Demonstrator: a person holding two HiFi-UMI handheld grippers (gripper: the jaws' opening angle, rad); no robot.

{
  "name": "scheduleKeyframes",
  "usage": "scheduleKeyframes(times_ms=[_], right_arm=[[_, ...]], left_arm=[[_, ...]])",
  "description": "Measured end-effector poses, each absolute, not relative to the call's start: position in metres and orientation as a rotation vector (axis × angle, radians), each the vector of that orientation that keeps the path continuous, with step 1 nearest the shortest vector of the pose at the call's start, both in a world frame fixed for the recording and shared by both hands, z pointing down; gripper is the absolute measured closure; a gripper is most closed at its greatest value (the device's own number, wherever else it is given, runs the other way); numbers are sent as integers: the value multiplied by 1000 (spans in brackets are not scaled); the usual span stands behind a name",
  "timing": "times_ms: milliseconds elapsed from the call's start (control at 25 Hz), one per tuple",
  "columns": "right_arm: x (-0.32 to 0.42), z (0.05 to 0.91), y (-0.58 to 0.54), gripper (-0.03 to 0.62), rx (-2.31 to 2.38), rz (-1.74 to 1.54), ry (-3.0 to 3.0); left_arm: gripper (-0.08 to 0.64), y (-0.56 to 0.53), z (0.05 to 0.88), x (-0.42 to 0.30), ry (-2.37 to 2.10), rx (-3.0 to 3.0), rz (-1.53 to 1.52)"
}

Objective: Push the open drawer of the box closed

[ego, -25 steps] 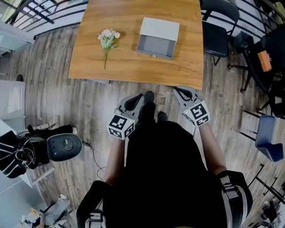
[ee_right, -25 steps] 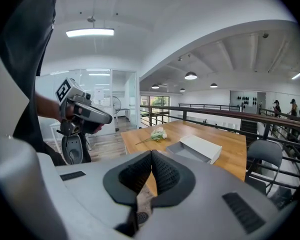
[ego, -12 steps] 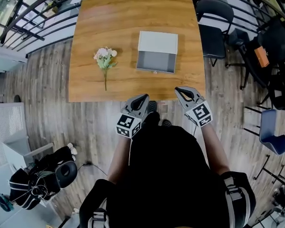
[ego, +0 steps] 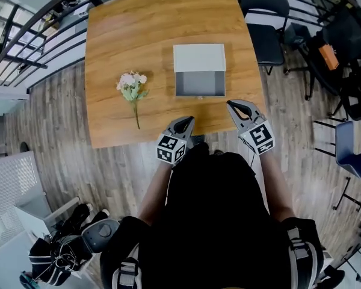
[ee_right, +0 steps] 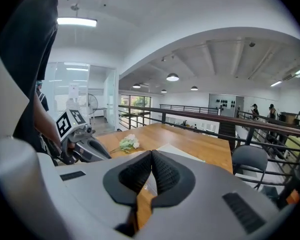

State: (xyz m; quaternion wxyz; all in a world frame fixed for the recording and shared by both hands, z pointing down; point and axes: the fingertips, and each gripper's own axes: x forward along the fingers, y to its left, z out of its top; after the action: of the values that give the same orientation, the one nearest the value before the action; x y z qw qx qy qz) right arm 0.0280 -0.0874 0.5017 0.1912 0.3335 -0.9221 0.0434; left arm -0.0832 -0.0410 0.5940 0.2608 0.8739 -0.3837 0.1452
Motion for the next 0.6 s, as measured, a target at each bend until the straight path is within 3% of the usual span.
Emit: scheduleKeyframes(times_ms=[600], right_arm=[[24, 511, -125, 577, 1118, 178, -2502]], left_arm=[[534, -89, 643, -88, -769, 2306, 425]])
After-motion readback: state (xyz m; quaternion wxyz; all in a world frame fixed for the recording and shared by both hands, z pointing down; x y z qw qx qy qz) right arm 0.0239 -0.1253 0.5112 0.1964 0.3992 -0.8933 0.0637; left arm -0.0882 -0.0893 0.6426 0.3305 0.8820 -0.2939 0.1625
